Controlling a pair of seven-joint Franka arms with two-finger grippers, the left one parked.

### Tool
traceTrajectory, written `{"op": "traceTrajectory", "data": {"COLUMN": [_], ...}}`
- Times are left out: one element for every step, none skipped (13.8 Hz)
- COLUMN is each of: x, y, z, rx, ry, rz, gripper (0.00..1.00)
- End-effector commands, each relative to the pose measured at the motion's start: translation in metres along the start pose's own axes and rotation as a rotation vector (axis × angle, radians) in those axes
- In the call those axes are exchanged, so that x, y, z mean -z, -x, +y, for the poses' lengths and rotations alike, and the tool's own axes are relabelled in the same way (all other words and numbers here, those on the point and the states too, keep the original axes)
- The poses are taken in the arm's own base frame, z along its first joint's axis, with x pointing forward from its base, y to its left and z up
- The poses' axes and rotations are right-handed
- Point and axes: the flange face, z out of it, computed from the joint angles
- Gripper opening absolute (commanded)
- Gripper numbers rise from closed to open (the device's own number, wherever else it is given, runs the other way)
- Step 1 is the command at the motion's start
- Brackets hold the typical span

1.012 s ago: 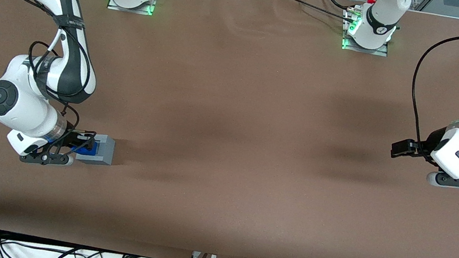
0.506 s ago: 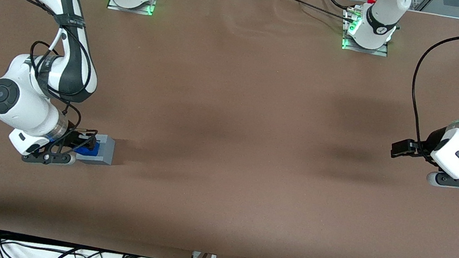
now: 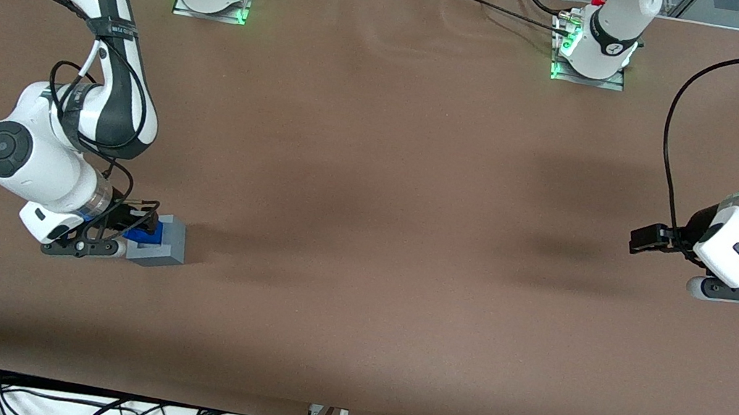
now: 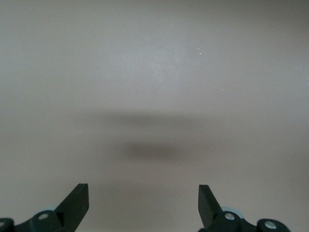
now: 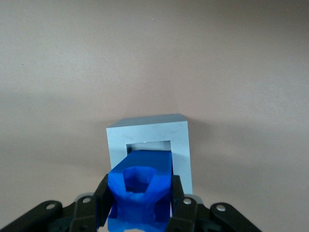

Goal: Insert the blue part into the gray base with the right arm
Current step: 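Lower the blue block into the gray base's hole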

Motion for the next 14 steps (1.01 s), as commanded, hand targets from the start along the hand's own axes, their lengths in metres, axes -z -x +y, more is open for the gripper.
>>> {"op": "traceTrajectory", "data": {"x": [-0.006, -0.007, -0.005, -0.005, -0.007, -0.008, -0.006, -0.008, -0.006, -0.006, -0.006, -0.006, -0.006, -0.008], "y": [0.008, 0.007, 0.005, 0.005, 0.005, 0.003, 0.001, -0.001, -0.004, -0.005, -0.005, -0.005, -0.005, -0.005], "z": [0.010, 0.012, 0.015, 0.015, 0.015, 0.014, 0.014, 0.013, 0.012, 0.010, 0.009, 0.009, 0.008, 0.008], "rx": [0.003, 0.013, 0.011, 0.011, 0.009, 0.010, 0.010, 0.013, 0.012, 0.009, 0.010, 0.010, 0.012, 0.010], "ry": [-0.025, -0.035, -0.047, -0.055, -0.057, -0.056, -0.055, -0.053, -0.053, -0.054, -0.055, -0.055, -0.055, -0.056], "rz": [-0.002, 0.006, 0.021, 0.025, 0.024, 0.033, 0.044, 0.043, 0.051, 0.052, 0.052, 0.052, 0.052, 0.051], "gripper": [0.41, 0.41, 0.41, 0.41, 0.41, 0.41, 0.41, 0.41, 0.41, 0.41, 0.41, 0.41, 0.41, 0.42]}}
